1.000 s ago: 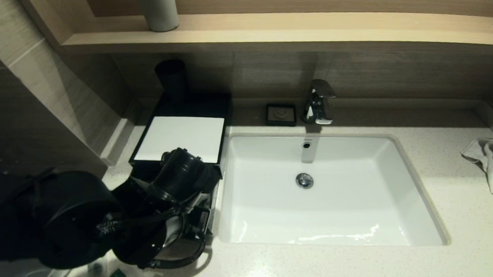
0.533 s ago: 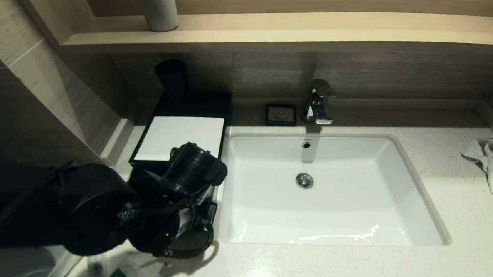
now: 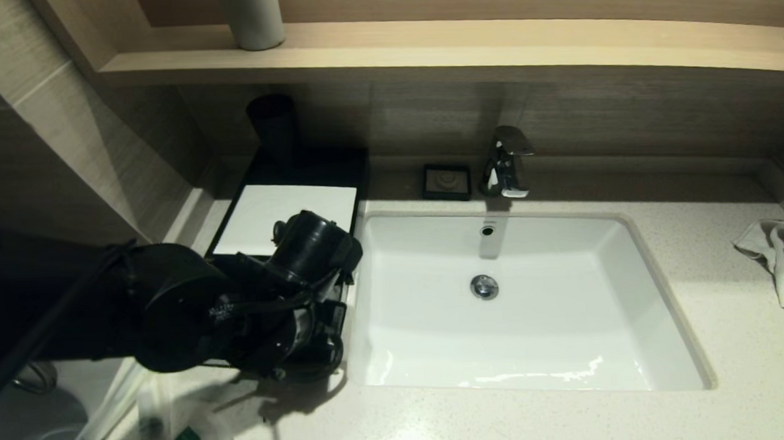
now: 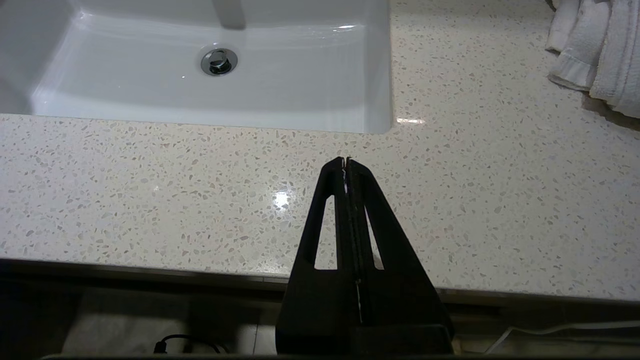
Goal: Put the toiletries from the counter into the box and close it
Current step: Place the bathroom toiletry into the drawer
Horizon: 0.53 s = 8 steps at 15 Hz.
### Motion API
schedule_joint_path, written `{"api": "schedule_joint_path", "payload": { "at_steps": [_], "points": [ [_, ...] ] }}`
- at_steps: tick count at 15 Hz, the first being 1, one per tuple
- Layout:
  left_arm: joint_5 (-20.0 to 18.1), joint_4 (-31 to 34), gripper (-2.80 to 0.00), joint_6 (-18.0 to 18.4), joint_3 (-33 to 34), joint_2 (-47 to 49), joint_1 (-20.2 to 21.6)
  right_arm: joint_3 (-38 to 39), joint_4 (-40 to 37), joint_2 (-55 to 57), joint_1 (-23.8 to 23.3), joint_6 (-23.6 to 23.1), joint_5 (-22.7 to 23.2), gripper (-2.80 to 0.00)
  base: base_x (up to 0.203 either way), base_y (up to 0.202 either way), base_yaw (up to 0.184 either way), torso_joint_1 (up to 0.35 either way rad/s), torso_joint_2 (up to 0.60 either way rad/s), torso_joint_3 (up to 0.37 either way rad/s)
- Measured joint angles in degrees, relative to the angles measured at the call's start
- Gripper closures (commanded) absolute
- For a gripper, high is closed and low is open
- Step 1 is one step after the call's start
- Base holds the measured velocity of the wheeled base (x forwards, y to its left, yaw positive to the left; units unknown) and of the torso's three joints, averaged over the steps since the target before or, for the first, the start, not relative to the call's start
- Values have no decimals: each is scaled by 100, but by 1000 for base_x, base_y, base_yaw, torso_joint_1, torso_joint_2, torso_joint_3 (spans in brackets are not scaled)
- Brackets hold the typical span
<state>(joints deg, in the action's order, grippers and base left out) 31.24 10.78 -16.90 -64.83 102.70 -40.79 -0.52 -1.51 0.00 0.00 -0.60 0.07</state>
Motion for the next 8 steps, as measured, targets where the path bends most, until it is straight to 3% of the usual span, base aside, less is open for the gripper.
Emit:
{"api": "schedule_joint_path", "payload": {
  "at_steps": [8],
  "points": [
    [12, -22, 0, -18, -374, 121, 162, 0, 0, 0, 0, 2, 0, 0, 0, 0, 0, 0, 0, 0]
  ]
}}
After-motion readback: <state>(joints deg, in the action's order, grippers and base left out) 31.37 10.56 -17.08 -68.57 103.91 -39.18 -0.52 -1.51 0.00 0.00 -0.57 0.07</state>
